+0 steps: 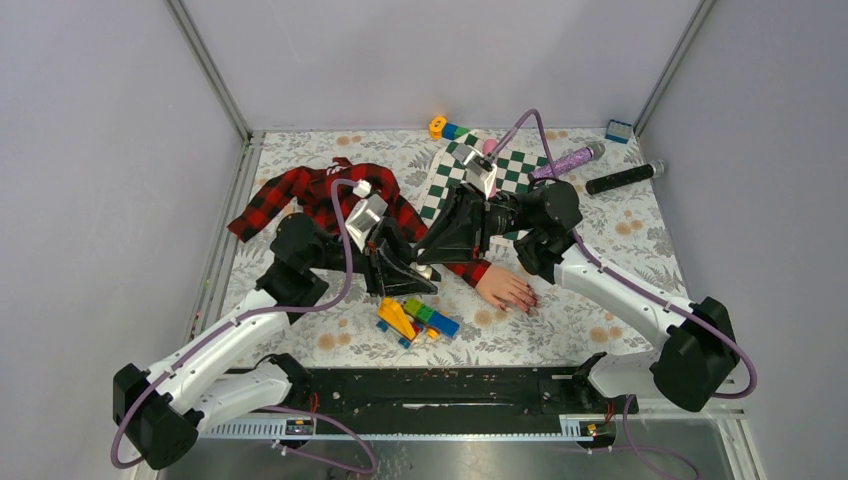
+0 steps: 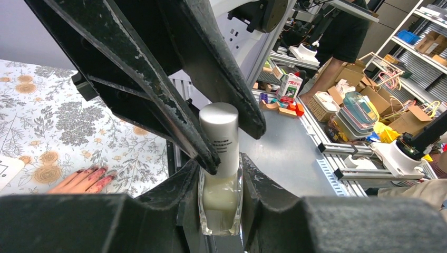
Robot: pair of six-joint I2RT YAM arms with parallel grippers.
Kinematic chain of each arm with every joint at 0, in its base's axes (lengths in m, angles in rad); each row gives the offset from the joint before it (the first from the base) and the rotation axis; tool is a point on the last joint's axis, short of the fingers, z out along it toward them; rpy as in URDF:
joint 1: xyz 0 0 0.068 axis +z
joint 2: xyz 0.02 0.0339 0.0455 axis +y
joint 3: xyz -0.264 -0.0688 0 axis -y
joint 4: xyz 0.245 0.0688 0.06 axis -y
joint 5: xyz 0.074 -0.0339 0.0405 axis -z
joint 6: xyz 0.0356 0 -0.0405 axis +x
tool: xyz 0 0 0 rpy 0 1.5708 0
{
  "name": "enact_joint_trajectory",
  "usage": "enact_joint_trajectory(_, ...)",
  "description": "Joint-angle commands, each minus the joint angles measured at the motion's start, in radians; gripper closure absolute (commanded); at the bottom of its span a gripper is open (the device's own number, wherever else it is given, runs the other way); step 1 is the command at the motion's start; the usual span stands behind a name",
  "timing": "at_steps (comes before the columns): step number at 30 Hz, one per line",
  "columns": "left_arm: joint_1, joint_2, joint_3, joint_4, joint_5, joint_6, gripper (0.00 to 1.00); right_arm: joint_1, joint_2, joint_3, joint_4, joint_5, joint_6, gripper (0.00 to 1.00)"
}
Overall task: Paint the nails
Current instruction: Screw the nail polish bottle.
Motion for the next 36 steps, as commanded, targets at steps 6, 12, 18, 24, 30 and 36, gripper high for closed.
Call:
enact_joint_trajectory(6,0.073,-0.07,0.059,-0.141,-0.234,0.135,1.0,0.038,-0.023,0.027,-0.185,-0.028,-0.152,1.0)
enact_joint_trajectory(12,0.125,-0.104,0.083,-0.333,-0.463,0.246,1.0,0.088,-0.034,0.086,-0.775,0.197,-0.52,1.0)
enact_joint_trajectory(18,0.129,-0.124,0.075,-0.447,-0.756,0.324,1.0,0.132,0.061,0.079,-0.852,0.344,-0.403,1.0)
enact_joint_trajectory(24,0.129,-0.13,0.079,-0.549,-1.055,0.395,1.0,0.194,0.191,0.114,-0.881,0.466,-0.241,1.0)
enact_joint_trajectory(30,0.127,-0.11,0.07,-0.577,-1.222,0.427,1.0,0.211,0.293,0.195,-0.943,0.592,-0.105,1.0)
enact_joint_trajectory(36,0.128,-0.068,0.073,-0.596,-1.277,0.431,1.0,0.232,0.347,0.258,-0.946,0.701,-0.028,1.0)
